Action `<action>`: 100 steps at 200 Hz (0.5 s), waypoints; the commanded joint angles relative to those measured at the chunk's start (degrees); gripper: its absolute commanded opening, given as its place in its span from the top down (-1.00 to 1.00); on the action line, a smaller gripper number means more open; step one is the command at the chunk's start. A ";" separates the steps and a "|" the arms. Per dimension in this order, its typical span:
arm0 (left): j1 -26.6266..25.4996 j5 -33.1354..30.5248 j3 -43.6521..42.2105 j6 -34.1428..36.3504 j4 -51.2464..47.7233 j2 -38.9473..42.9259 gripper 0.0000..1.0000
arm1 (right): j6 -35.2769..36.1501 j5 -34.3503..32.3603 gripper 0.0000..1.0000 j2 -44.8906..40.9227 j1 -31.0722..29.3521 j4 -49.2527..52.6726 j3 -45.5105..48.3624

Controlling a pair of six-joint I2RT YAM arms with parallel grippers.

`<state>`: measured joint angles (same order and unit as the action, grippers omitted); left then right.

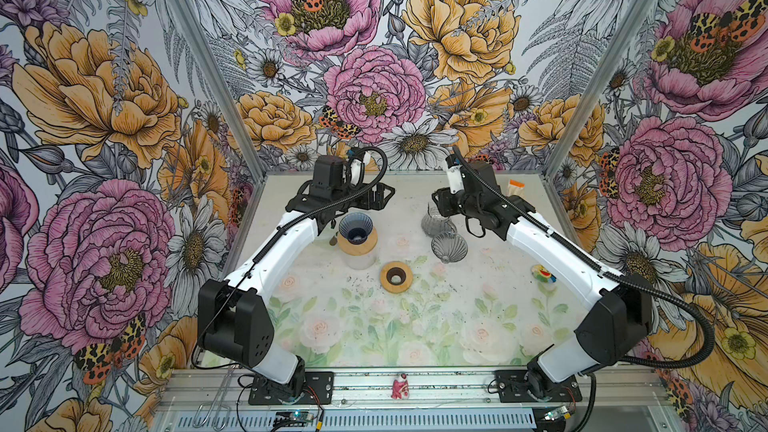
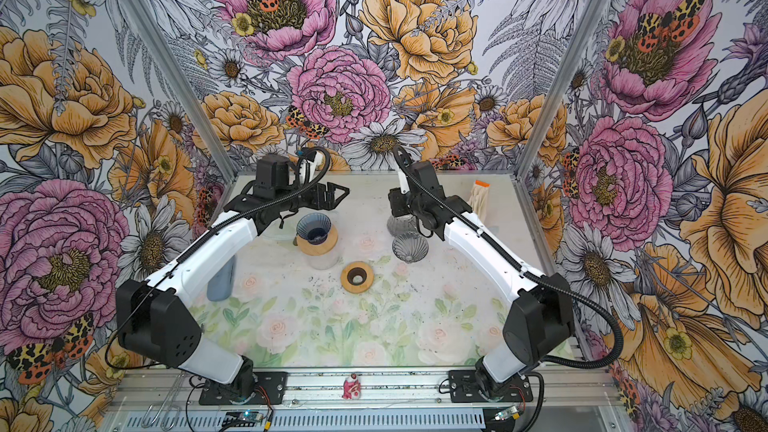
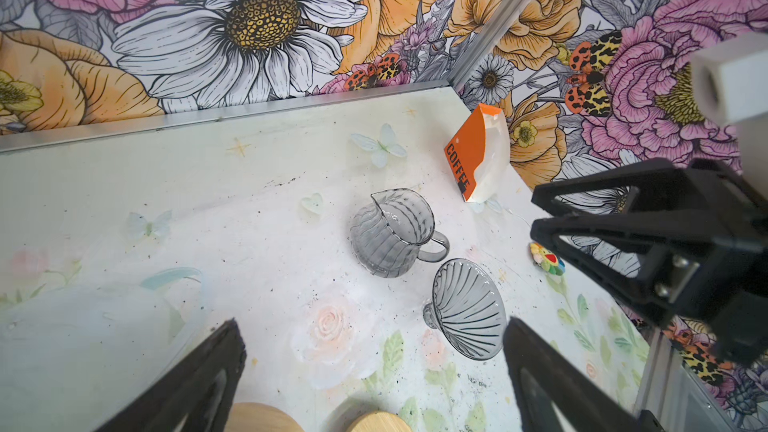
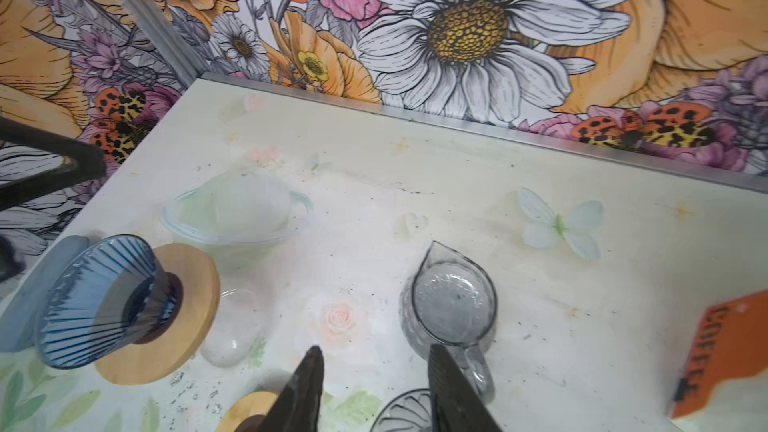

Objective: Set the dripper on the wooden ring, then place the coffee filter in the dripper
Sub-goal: 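Open both grippers and raise them away from the seated dripper, then move the right gripper over the orange-topped filter box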

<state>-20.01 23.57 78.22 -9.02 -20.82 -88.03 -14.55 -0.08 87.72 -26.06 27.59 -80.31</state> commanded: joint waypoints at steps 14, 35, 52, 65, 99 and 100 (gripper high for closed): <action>-3.49 -4.07 -4.21 1.50 9.07 3.35 -0.98 | -2.61 -3.18 0.24 -5.66 6.71 -0.28 5.52; -5.02 -5.28 -8.03 1.39 13.69 5.09 -0.98 | -3.29 -3.40 0.31 -7.67 11.01 -0.44 8.76; -5.80 -5.64 -10.49 1.11 16.77 6.17 -0.98 | -3.50 -3.20 0.35 -8.50 14.31 -0.52 10.78; -6.33 -5.89 -11.43 1.19 17.58 6.55 -0.98 | -3.78 -2.66 0.38 -8.70 16.80 -0.73 11.81; -8.07 -6.02 -12.36 0.91 17.90 6.14 -0.98 | -4.74 -0.81 0.43 -6.99 22.31 -1.44 12.89; -8.13 -6.01 -12.42 0.87 17.91 6.13 -0.98 | -4.72 -0.81 0.43 -6.93 22.43 -1.47 12.90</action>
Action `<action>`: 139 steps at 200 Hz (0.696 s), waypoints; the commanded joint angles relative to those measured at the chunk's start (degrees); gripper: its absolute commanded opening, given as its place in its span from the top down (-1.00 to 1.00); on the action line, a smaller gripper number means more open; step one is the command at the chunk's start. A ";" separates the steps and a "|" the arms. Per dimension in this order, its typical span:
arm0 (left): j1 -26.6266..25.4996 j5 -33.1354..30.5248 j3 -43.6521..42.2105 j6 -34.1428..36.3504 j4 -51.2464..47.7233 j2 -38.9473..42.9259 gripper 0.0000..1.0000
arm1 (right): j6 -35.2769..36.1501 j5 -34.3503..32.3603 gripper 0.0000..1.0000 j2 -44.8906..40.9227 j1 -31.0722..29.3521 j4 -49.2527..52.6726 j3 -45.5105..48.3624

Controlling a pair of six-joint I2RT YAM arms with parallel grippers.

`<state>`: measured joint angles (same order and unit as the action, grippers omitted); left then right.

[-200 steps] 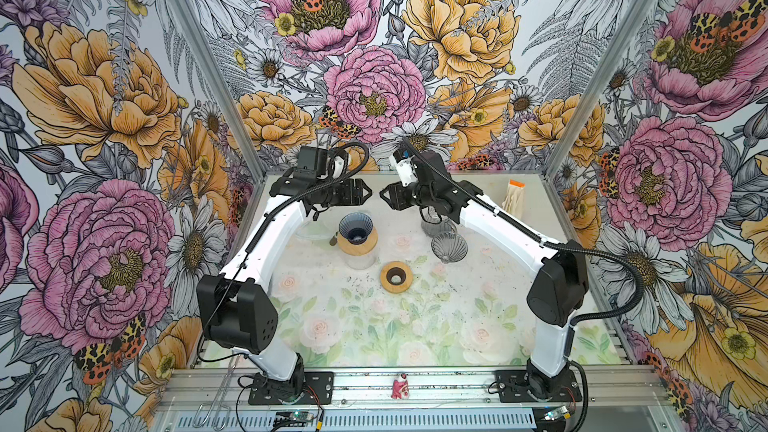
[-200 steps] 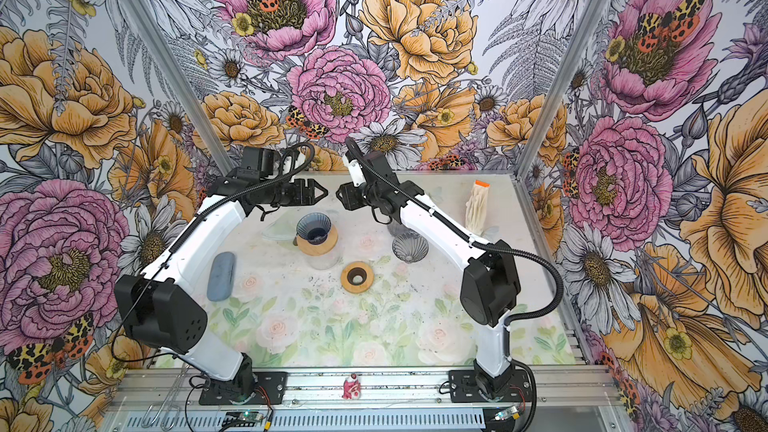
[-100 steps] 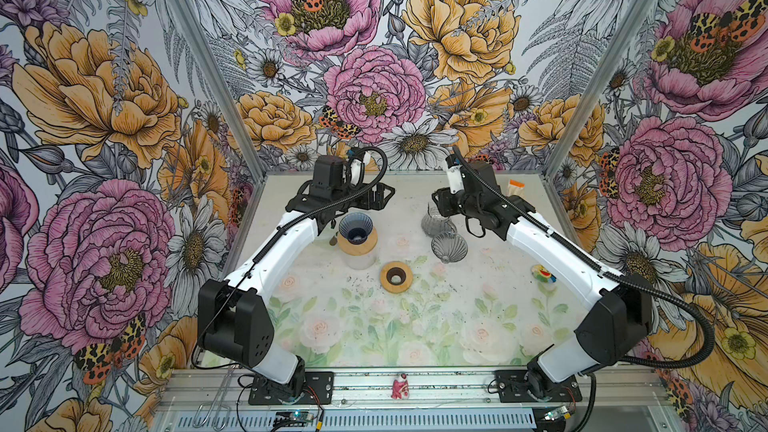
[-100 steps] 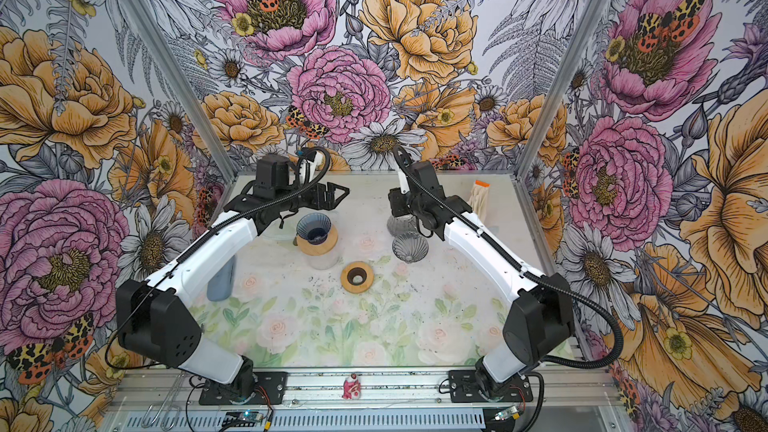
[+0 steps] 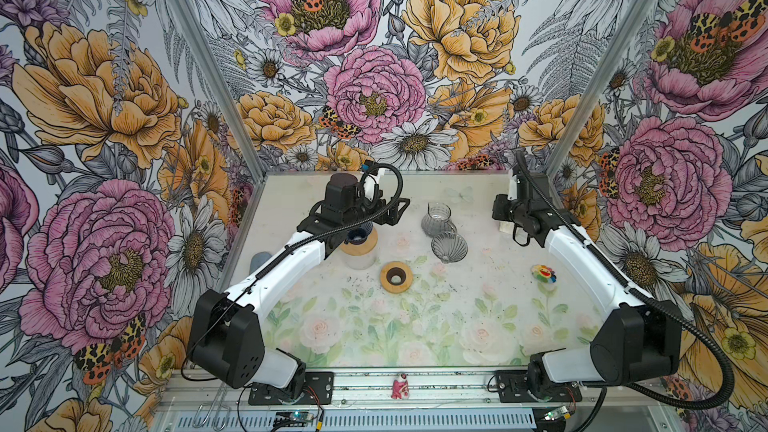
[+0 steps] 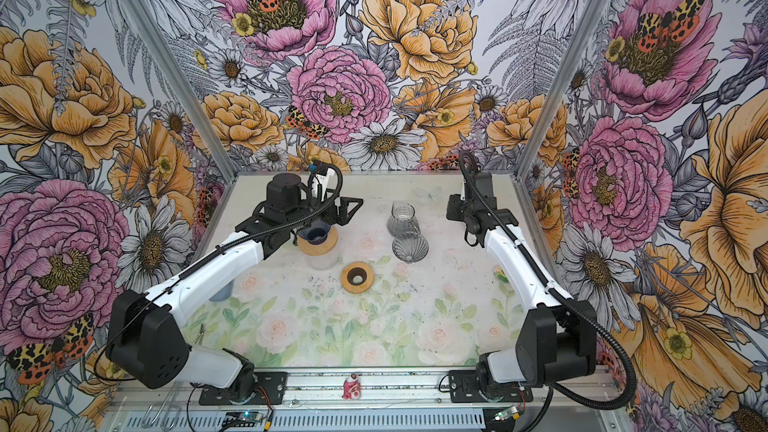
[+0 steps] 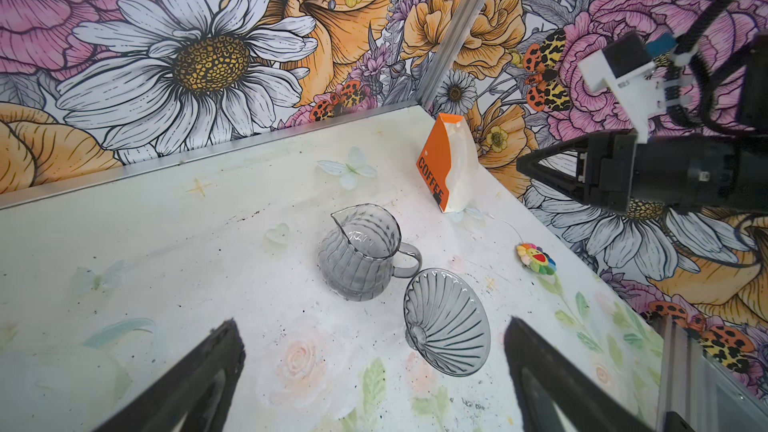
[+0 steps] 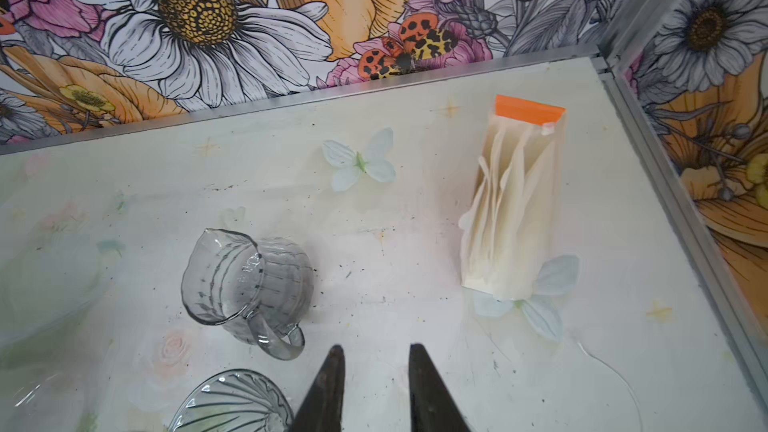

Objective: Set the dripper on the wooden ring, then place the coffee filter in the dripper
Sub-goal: 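Move the right gripper over the orange-topped filter box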

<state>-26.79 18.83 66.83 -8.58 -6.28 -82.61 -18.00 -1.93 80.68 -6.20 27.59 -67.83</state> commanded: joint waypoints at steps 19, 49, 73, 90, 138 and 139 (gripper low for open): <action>-2.46 -1.36 -1.63 0.41 3.54 0.05 -0.98 | -1.10 1.58 0.44 1.81 4.45 -2.23 0.36; -3.18 -1.09 -1.68 -0.36 3.66 -1.21 -0.98 | -0.76 2.44 0.43 6.14 6.27 -2.43 -1.69; -3.45 -1.32 -1.35 -1.45 3.66 -1.68 -0.98 | -0.47 2.77 0.40 10.26 6.63 -2.54 -4.21; -3.56 -1.80 -1.54 -1.66 3.82 -1.43 -0.98 | -0.64 1.88 0.40 12.95 6.64 -2.50 -6.09; -3.69 -3.27 -0.43 -1.52 0.80 -1.85 -0.98 | -2.87 -0.58 0.40 19.16 6.46 -2.64 -10.63; -3.70 -3.31 -0.41 -1.52 0.82 -1.85 -0.97 | -2.85 -0.73 0.41 19.34 6.46 -2.64 -10.68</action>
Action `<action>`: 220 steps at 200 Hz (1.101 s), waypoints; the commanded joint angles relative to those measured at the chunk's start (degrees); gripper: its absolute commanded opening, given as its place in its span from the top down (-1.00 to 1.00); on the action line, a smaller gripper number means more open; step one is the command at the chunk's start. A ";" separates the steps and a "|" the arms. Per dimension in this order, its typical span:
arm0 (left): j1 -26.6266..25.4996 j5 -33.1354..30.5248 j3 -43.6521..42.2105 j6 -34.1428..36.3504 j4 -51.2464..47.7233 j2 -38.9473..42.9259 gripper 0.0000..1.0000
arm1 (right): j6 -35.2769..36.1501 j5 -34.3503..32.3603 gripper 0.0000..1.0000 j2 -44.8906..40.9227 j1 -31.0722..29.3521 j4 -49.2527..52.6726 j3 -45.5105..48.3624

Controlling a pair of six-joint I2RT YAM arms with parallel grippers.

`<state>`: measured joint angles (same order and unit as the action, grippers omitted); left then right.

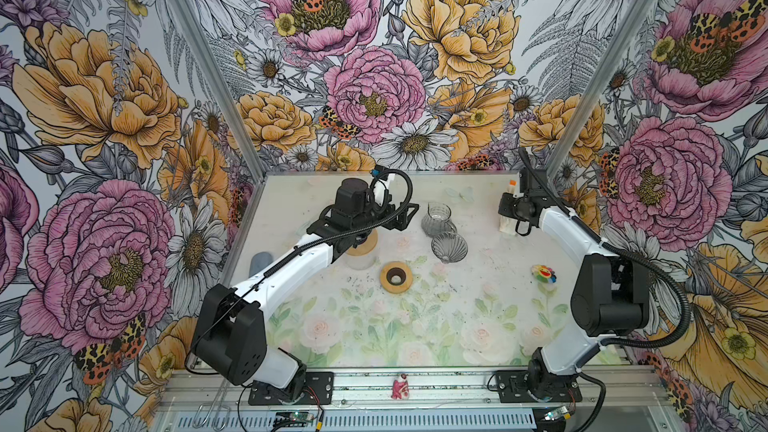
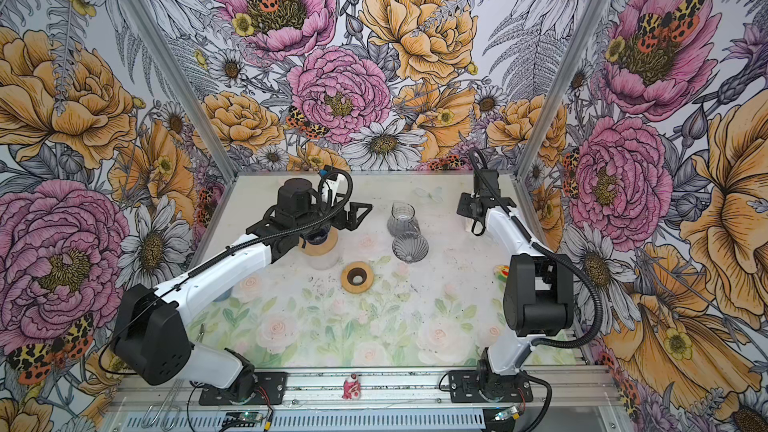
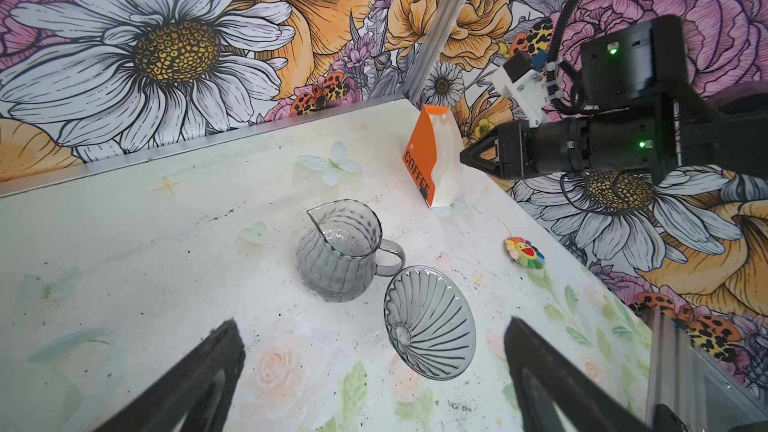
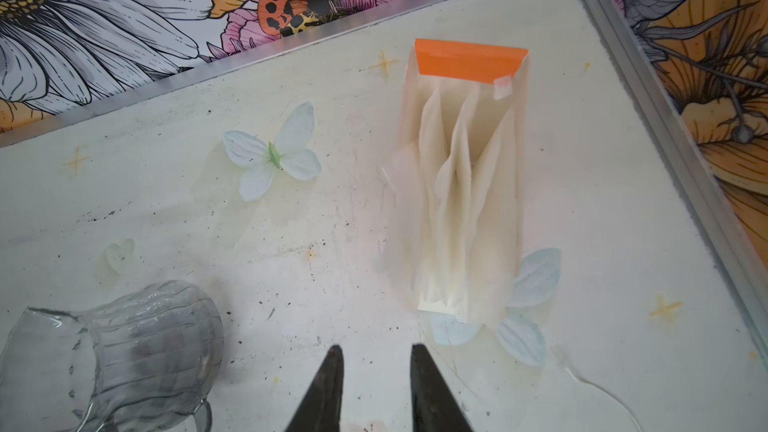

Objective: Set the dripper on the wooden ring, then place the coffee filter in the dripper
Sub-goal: 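Move the right gripper over the orange-topped filter box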

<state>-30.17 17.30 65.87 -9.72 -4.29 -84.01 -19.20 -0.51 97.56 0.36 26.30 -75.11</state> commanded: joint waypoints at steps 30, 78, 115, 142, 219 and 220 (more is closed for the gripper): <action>-0.43 -2.07 0.41 -0.41 -1.76 -0.17 -0.97 | -2.61 -4.48 0.50 5.50 -0.10 -1.27 -5.69; -0.50 -2.13 0.97 0.11 -3.20 -0.28 -0.98 | -2.57 -5.80 0.51 8.98 -0.27 -1.34 -8.04; -0.50 -2.12 1.13 0.40 -3.87 -0.28 -0.97 | -2.35 -7.27 0.58 10.88 -0.82 -1.25 -9.73; -0.52 -1.98 1.33 0.23 -3.89 -0.40 -0.98 | -2.24 -8.56 0.68 10.99 -1.54 -1.24 -9.50; -0.59 -1.21 2.32 -0.03 -4.58 -1.50 -0.97 | -1.84 -12.30 1.00 8.99 -2.20 -1.21 -8.14; -0.54 -1.17 2.33 -0.04 -4.58 -1.50 -0.98 | -1.82 -12.36 1.00 8.98 -2.20 -1.23 -8.13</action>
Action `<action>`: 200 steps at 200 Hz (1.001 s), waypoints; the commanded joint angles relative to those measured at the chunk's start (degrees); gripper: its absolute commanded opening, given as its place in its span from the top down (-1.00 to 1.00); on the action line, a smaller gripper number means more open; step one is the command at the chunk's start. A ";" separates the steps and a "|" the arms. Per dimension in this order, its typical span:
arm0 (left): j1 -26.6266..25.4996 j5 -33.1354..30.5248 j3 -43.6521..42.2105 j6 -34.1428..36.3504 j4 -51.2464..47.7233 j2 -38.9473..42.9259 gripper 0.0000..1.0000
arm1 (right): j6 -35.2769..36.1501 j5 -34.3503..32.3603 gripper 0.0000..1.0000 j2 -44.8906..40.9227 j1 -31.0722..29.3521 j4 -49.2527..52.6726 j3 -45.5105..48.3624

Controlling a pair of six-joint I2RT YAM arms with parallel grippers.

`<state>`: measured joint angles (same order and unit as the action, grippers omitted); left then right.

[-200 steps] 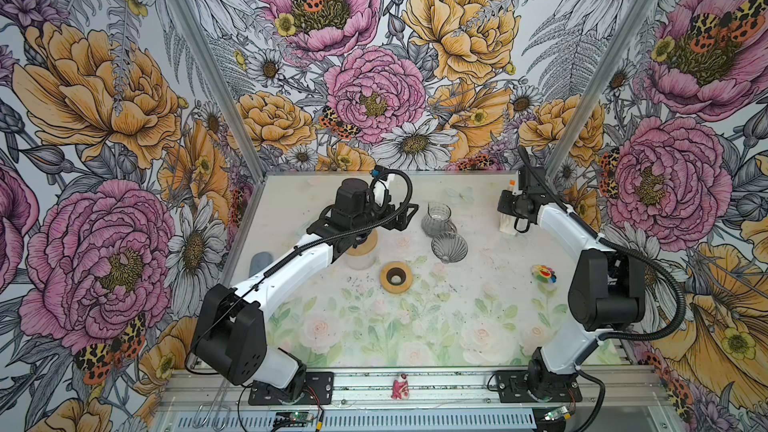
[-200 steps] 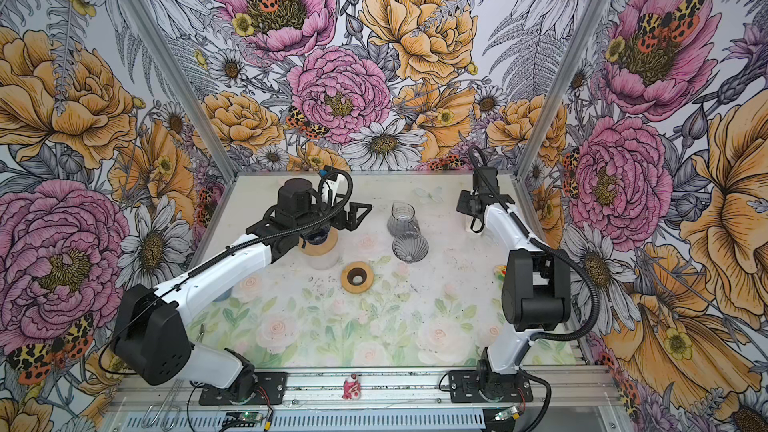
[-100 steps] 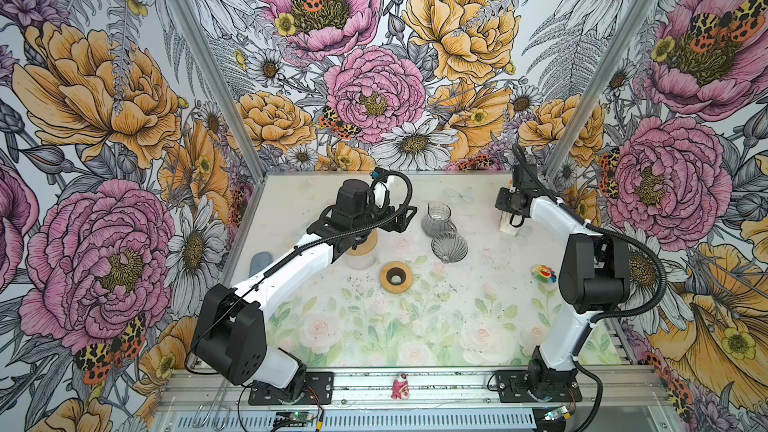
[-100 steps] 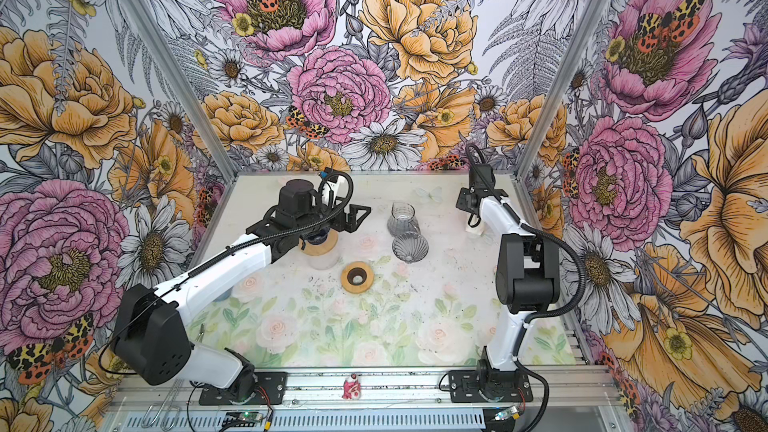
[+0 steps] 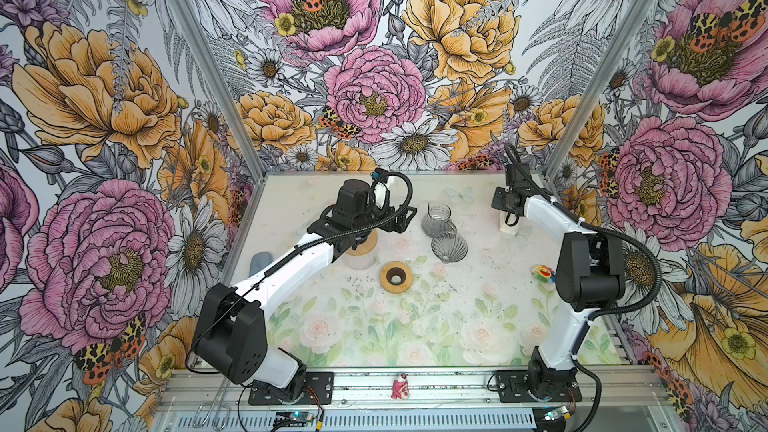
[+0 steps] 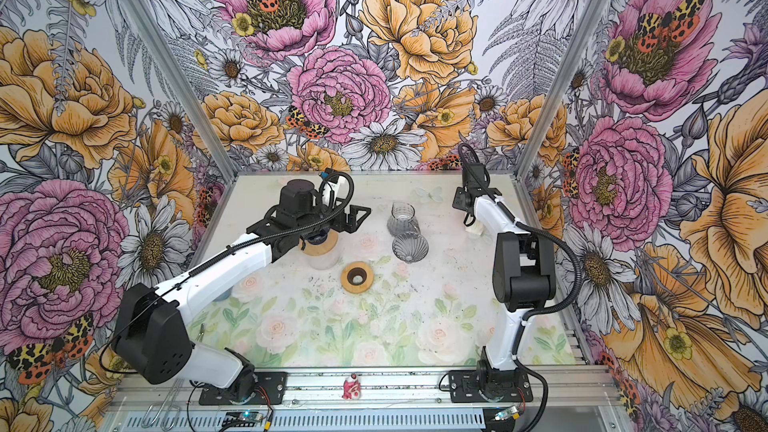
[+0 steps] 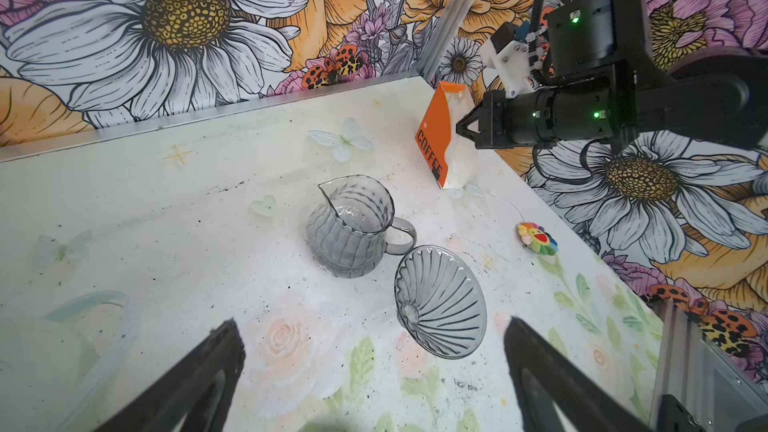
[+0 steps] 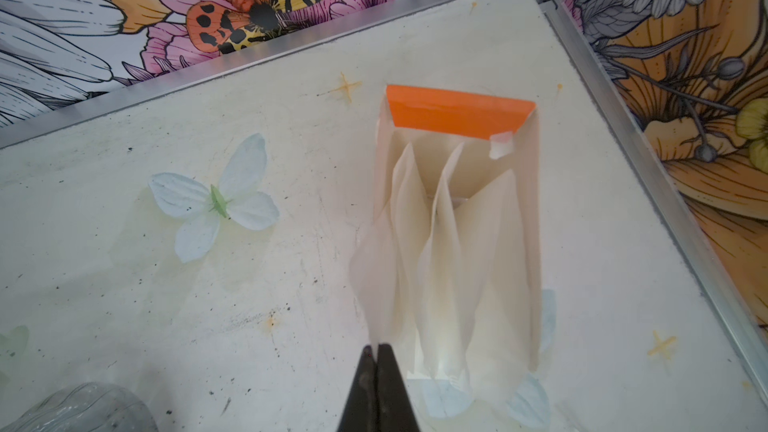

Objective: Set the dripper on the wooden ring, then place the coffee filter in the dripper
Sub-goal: 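Move the right gripper over the orange-topped filter box, then pinch the front white paper filter with the right gripper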

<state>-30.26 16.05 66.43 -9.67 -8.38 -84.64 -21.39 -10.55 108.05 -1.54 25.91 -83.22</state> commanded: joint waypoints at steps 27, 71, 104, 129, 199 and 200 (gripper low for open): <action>-0.45 0.17 2.02 -0.09 -0.55 -1.00 -0.98 | 0.24 -2.68 1.00 -2.64 -0.24 -0.73 0.56; -0.46 0.14 2.23 -0.17 -0.51 -1.71 -0.98 | -1.02 -2.64 1.00 -5.26 -0.37 0.39 1.67; -0.59 0.45 2.80 -0.17 -0.85 -2.08 -0.98 | -1.28 -2.74 1.00 -6.84 -0.38 1.20 3.03; -0.67 0.10 2.83 -0.27 -0.80 -2.26 -0.98 | -2.20 -2.06 1.00 -7.87 -0.39 1.46 4.48; -0.76 0.77 3.41 -0.24 -0.58 -3.08 -0.98 | -5.64 -0.35 1.00 -10.10 -0.39 1.43 8.24; -0.76 0.75 3.42 -0.25 -0.58 -3.12 -0.98 | -5.75 -0.35 1.00 -10.08 -0.39 1.43 8.24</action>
<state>-30.63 16.08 67.81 -9.69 -9.15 -86.30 -25.10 -11.53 100.18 -1.54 27.33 -75.59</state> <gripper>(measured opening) 0.987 0.049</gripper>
